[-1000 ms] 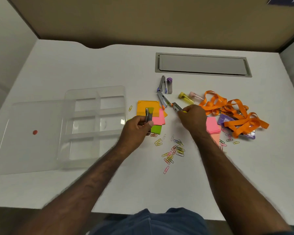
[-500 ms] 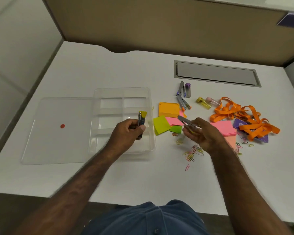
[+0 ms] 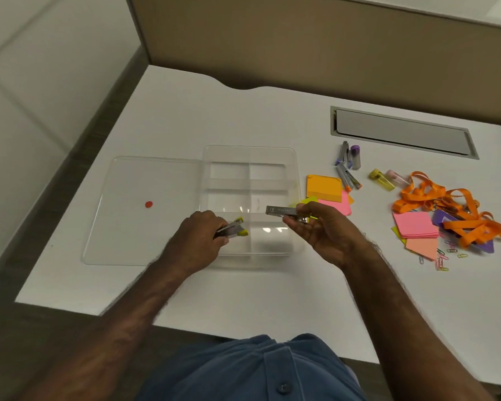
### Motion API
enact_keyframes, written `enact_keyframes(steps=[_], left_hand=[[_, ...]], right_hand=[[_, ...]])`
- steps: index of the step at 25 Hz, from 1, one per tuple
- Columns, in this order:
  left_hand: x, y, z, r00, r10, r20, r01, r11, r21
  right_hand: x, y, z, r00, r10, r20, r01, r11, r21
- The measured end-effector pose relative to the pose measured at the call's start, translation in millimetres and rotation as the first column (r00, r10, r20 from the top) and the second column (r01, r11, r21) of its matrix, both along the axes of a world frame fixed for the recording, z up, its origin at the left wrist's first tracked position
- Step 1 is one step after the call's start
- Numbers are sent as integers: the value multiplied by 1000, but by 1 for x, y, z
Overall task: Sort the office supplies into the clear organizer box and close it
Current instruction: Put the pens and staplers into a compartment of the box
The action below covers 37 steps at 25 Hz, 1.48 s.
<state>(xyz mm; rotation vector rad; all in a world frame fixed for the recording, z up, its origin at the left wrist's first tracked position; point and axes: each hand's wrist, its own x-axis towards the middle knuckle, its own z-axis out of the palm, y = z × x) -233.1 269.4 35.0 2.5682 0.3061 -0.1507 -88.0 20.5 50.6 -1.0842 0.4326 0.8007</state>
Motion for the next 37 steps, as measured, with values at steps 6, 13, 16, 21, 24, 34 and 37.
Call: enact_keyframes(steps=[6,13,16,21,24,34,37], left_hand=[[13,4,-8,956,-200,-215,255,927,274],[26,5,-11,887,-270,-375,407,841,357],[25,5,-9,898,-269,-350,381,872,307],[16,13,-2,996,-91,13,91,993,-79],[11,11,2,998,-41,45,53,952,-302],[-3,36,-2,991,29,128,14,945,-327],[-4,39,1,983,74,166,-10,934,-357]], right_hand=[[-9,23,-2,995,61,79,-55,996,-77],[-22,38,3,978,114,174,-94,989,-116],[-26,42,4,965,153,213,-130,985,-117],[-32,48,0,922,276,272,-224,953,-206],[-38,57,-1,879,366,306,-293,920,-261],[-40,76,4,475,790,389,-253,546,-799],[-45,85,9,362,830,426,-211,517,-829]])
